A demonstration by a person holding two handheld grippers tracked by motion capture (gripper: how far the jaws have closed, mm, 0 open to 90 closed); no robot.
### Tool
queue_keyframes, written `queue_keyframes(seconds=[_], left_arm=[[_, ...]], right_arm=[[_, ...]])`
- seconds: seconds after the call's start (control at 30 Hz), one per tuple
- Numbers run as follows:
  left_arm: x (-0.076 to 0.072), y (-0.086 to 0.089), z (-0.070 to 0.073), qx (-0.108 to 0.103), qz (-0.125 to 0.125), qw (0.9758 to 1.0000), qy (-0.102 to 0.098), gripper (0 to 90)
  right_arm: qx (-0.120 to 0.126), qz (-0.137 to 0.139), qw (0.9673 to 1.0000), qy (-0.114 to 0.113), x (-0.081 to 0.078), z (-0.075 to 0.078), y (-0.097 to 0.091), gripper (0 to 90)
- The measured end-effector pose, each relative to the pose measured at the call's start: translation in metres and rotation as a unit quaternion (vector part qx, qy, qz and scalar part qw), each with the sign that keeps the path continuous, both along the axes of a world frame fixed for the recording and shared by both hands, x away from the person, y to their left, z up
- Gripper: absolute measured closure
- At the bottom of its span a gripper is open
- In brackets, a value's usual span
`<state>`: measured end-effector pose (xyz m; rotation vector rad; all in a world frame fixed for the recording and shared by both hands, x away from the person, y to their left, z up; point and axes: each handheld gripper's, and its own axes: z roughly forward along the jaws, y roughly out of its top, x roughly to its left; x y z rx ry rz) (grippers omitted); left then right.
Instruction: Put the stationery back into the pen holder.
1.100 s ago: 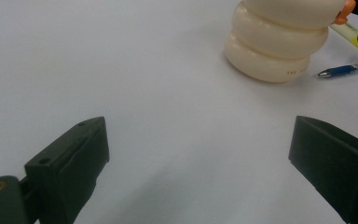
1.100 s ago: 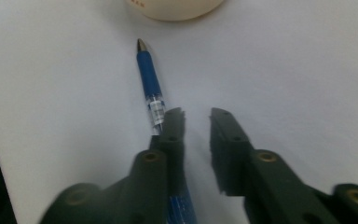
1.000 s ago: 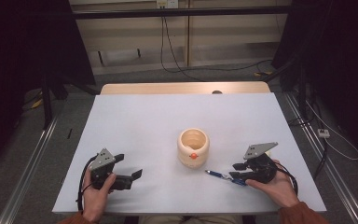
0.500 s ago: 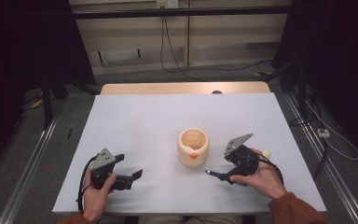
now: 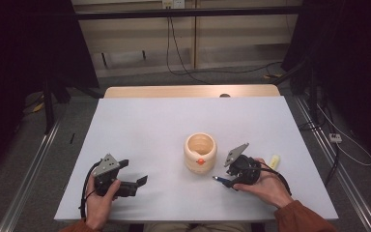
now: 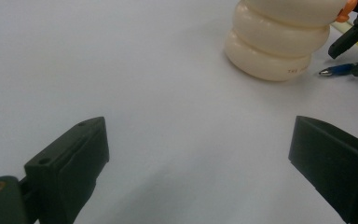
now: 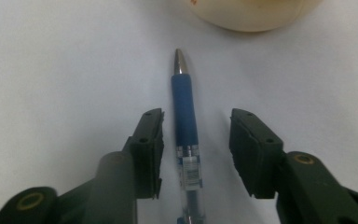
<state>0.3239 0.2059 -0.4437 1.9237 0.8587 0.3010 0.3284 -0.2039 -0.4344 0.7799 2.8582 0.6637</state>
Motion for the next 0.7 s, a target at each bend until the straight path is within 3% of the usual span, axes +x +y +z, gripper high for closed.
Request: queue_keyframes(seconds=[0.13, 0.37, 0.53, 0.7], left_arm=[[-0.0002, -0.0003, -0.0001, -0.001, -0.001, 1.0000, 0.001, 4.9], [0.0001, -0.0003, -0.0006, 0.000, 0.001, 1.0000, 0.003, 4.9], [0.0001, -0.0005, -0.0008, 0.003, 0.000, 1.0000, 0.005, 4.9], [0.0008, 0.0001, -0.0010, 0.003, 0.001, 1.0000, 0.004, 4.9]], right_arm=[[-0.012, 0.005, 0.9999, 0.002, -0.0007, -0.0008, 0.0029, 62.8], [-0.011, 0.003, 0.9998, 0.019, 0.0002, -0.0010, 0.0044, 70.5], [-0.005, -0.009, 0.9998, 0.019, 0.0022, -0.0020, 0.0027, 77.2], [-0.033, 0.001, 0.9994, 0.006, 0.0002, -0.0003, 0.0089, 80.3]])
